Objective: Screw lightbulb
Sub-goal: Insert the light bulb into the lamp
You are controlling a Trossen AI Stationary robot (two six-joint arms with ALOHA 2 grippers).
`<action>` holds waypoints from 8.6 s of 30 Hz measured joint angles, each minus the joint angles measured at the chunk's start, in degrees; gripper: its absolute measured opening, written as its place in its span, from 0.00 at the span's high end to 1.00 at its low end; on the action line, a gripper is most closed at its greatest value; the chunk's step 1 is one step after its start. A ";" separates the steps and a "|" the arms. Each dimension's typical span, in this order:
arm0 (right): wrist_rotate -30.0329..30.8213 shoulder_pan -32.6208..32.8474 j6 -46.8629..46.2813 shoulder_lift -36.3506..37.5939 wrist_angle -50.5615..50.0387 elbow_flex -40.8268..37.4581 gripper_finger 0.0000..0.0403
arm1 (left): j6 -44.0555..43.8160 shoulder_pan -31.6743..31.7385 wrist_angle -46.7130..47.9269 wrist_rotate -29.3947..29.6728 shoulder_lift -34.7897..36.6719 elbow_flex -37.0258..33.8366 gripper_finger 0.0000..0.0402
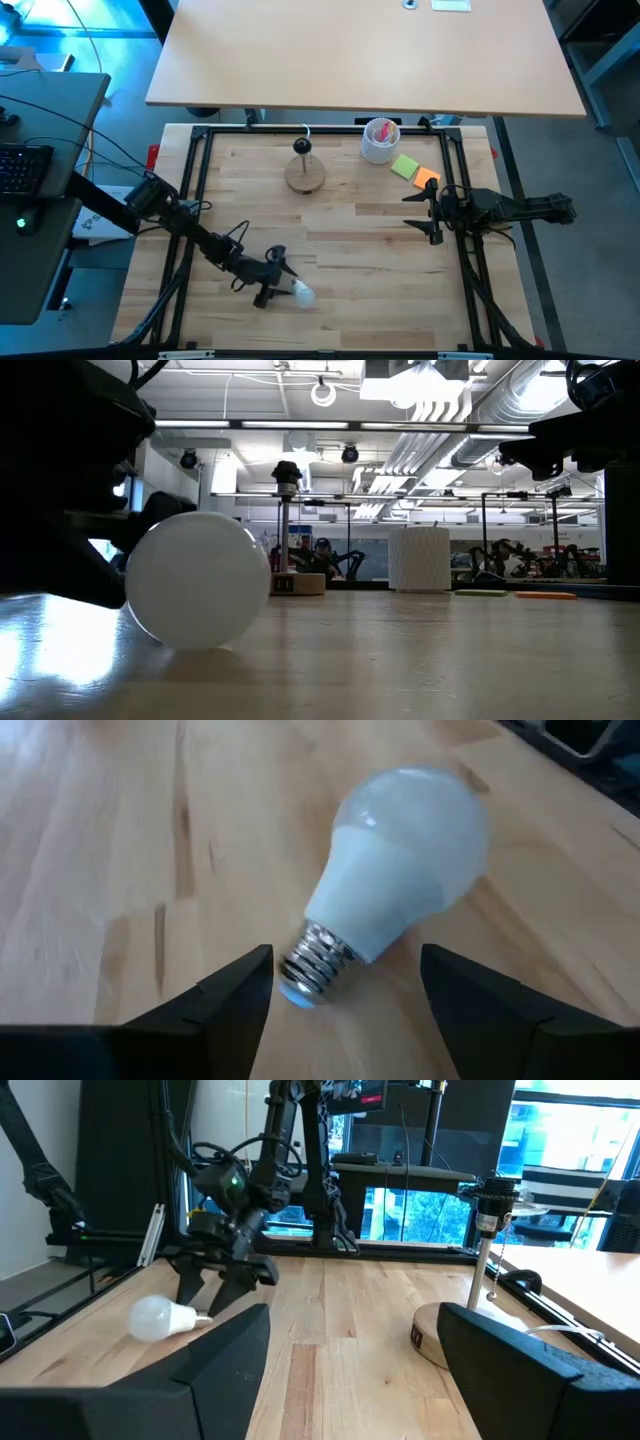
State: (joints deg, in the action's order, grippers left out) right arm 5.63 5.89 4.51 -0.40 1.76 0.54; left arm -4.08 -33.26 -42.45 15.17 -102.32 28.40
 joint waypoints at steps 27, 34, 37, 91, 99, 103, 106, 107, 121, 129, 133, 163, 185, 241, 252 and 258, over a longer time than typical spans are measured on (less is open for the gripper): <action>0.00 -0.01 0.01 -0.02 0.00 0.00 0.29 | 4.33 6.67 -1.19 -13.71 -12.87 12.11 0.39; 0.00 0.00 0.02 -0.02 0.00 0.00 0.29 | 3.80 6.64 -1.12 -13.80 -12.98 12.13 0.52; 0.01 -0.01 0.00 -0.02 0.00 -0.01 0.29 | 2.19 6.67 -1.01 -13.60 -12.98 12.13 0.59; 0.00 0.00 0.00 0.00 0.00 -0.01 0.29 | -0.70 12.26 -4.79 9.21 -0.60 4.08 0.65; 0.01 -0.02 0.01 0.00 0.00 -0.01 0.29 | -4.68 12.24 -14.50 12.90 6.50 -5.12 0.65; 0.02 -0.02 0.00 0.00 0.00 -0.02 0.29 | -5.53 12.28 -22.73 14.01 7.70 -9.22 0.65; 0.01 -0.02 0.01 0.00 0.01 0.00 0.29 | -6.28 12.28 -25.89 14.11 7.66 -10.68 0.65; 0.00 0.00 0.00 0.00 0.00 0.00 0.29 | -6.31 12.28 -26.29 14.13 7.58 -10.69 0.65; 0.01 -0.01 0.02 0.00 0.00 -0.01 0.29 | -3.32 13.35 -32.16 13.65 7.58 -10.64 0.64; 0.00 -0.02 0.00 0.00 0.00 0.00 0.29 | -4.01 13.35 -32.48 12.16 7.58 -10.64 0.64; 0.00 0.00 0.00 0.00 0.00 -0.01 0.29 | -4.30 13.35 -32.46 12.16 7.58 -10.64 0.64; 13.71 0.11 -39.06 -18.68 27.69 -0.01 0.29 | 2.41 17.14 -32.29 12.03 7.58 -9.92 0.64; 19.87 0.08 -23.34 -73.13 43.98 24.83 0.29 | 3.94 22.54 -30.93 4.82 7.58 -9.92 0.64; 11.01 10.26 11.18 -101.07 10.60 65.53 0.29 | -1.81 13.77 -26.49 2.79 7.50 -9.97 0.64; 0.85 6.08 15.81 -101.13 11.68 65.92 0.29 | -1.25 13.75 -27.76 0.48 7.58 -9.04 0.64; -5.61 3.77 13.73 -101.16 11.39 65.92 0.29 | -1.29 13.77 -27.11 -0.15 7.58 -8.31 0.64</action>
State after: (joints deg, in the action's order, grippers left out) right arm 0.02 9.66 18.25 -101.57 13.15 66.46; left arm -5.37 -19.49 -69.56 15.02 -94.74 20.10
